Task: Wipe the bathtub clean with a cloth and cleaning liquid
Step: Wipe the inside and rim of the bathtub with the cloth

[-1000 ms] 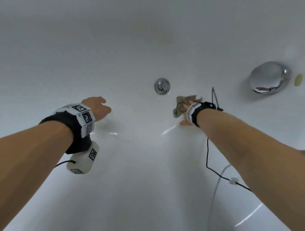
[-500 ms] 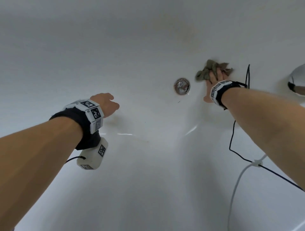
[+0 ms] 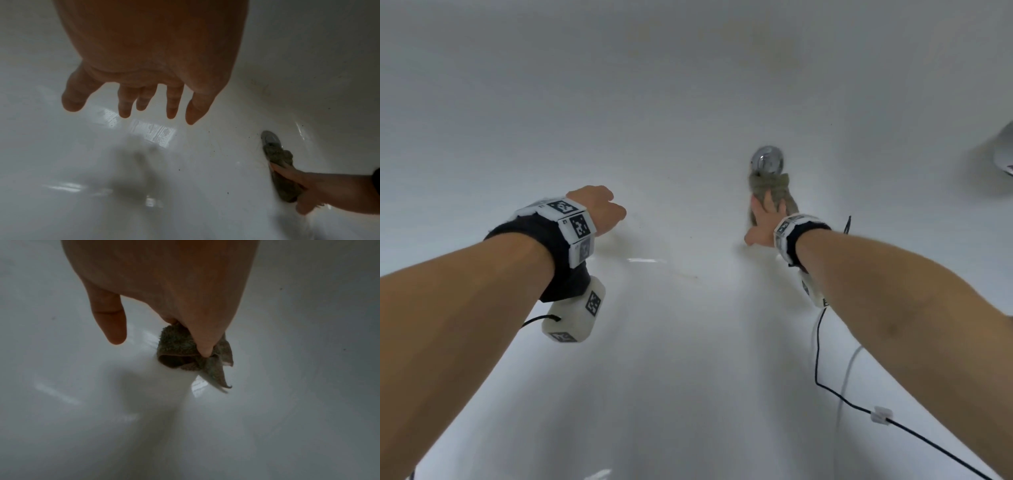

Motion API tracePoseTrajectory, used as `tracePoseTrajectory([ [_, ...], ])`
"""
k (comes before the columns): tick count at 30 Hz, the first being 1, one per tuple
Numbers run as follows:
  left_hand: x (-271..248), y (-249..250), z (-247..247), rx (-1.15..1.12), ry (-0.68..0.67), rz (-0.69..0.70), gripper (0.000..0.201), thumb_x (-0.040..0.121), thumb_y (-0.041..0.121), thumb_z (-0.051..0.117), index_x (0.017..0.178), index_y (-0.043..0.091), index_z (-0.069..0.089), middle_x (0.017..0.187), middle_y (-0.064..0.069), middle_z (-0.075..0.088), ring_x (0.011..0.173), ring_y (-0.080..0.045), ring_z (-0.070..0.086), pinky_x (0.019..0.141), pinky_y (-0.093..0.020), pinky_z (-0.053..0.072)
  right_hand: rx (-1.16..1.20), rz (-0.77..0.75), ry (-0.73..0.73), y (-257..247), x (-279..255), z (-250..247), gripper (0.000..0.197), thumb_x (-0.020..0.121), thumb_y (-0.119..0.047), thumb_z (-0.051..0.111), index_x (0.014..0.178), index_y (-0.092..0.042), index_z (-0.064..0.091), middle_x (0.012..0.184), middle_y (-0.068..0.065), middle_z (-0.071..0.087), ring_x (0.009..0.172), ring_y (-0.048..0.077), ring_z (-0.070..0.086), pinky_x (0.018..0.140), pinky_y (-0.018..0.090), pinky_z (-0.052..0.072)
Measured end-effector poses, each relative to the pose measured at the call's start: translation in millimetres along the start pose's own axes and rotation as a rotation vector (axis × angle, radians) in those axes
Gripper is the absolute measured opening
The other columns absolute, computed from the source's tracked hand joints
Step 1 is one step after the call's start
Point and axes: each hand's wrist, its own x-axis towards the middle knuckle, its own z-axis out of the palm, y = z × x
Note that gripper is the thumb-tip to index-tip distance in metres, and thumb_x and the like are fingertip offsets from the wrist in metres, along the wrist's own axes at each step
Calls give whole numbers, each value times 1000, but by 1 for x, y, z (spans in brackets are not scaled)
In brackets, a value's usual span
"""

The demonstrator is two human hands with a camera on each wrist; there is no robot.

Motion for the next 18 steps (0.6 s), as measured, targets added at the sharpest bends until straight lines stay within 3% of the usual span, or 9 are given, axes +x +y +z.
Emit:
tracePoseTrajectory([
  [8,-20,9,12,9,-3,28,53,96,31,47,147,17,37,153,-6,33,138,-29,33,108,-35,30,-202,-78,-175,-2,-25,69,99,82,-53,57,154,-28,-7,159,3,-26,146,42,-10,116,57,4],
  [11,-29,12,10,26,-2,39,49,95,32,47,142,17,43,149,-7,38,133,-30,38,104,-34,33,-255,-65,-222,7,-22,86,107,65,-65,59,152,-32,6,161,5,-19,147,41,-4,117,58,12],
  [13,-37,15,7,38,7,48,45,95,31,47,137,14,47,145,-8,42,129,-31,41,100,-34,34,-288,-70,-224,13,-21,93,117,53,-76,54,148,-41,-5,162,0,-12,147,39,3,113,58,22],
  [15,-46,18,4,41,19,51,44,95,30,47,136,13,48,143,-8,43,128,-32,43,99,-33,35,-297,-56,-231,20,-18,97,108,49,-84,39,140,-48,-8,161,-4,-3,147,36,10,112,55,24],
  [18,-62,23,-1,55,32,63,43,96,30,47,135,11,49,143,-9,43,127,-32,43,99,-33,36,-227,-51,-332,25,-29,91,90,55,-84,25,137,-48,20,153,-1,28,136,32,36,104,53,35],
])
